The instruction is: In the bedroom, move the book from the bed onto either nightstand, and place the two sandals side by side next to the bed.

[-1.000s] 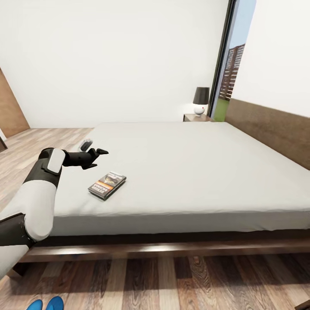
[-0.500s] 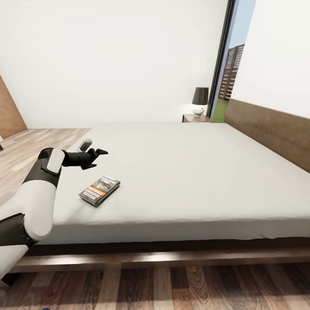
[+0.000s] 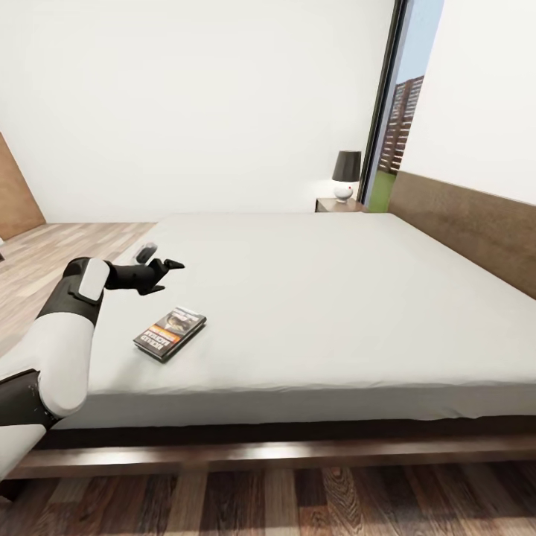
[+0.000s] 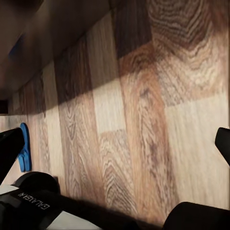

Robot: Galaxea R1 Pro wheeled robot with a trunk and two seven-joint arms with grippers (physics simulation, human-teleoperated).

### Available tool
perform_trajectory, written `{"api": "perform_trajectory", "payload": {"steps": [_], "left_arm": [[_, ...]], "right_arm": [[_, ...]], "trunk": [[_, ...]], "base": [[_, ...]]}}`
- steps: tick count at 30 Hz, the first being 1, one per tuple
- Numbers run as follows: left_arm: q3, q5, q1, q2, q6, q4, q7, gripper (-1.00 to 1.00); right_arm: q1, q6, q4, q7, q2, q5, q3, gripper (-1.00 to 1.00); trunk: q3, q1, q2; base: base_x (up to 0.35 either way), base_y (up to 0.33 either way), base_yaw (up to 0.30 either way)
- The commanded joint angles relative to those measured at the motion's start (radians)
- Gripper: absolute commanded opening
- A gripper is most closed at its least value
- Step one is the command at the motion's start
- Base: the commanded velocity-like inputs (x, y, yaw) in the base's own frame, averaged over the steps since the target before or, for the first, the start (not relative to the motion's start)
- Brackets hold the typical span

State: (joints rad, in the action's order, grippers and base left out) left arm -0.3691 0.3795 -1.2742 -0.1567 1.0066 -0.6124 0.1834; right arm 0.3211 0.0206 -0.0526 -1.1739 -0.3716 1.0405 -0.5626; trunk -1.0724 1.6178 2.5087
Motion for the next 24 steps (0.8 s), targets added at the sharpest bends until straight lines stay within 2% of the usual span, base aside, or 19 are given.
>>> {"api": "perform_trajectory", "payload": {"steps": [1,8,17,21,24], "left_arm": [[-0.005,-0.01,0.0,0.0,0.004,0.0,0.01,1.0],[-0.005,-0.011,0.002,-0.005,0.004,0.008,0.009,1.0],[-0.006,-0.012,0.002,-0.037,0.001,0.089,0.01,1.0],[-0.005,-0.012,0.003,-0.052,-0.006,0.131,0.011,1.0],[-0.005,-0.013,0.003,-0.058,-0.02,0.152,0.012,1.0]], "right_arm": [[-0.002,0.007,-0.003,-0.005,0.0,0.008,-0.008,1.0],[-0.01,0.02,-0.004,-0.005,0.0,0.011,-0.007,1.0],[-0.024,0.025,-0.004,-0.007,0.0,0.018,-0.004,1.0],[-0.032,0.026,-0.004,-0.016,0.0,0.032,-0.002,1.0],[-0.04,0.027,-0.004,-0.031,-0.001,0.058,-0.001,1.0]], "trunk": [[-0.001,0.0,0.0],[-0.001,0.0,0.0],[-0.001,0.0,0.0],[-0.001,0.0,0.0],[-0.001,0.0,0.0]], "base": [[0.004,0.0,0.0],[0.002,0.0,0.0],[0.0,0.0,0.0],[0.0,0.0,0.0],[0.0,0.0,0.0]]}}
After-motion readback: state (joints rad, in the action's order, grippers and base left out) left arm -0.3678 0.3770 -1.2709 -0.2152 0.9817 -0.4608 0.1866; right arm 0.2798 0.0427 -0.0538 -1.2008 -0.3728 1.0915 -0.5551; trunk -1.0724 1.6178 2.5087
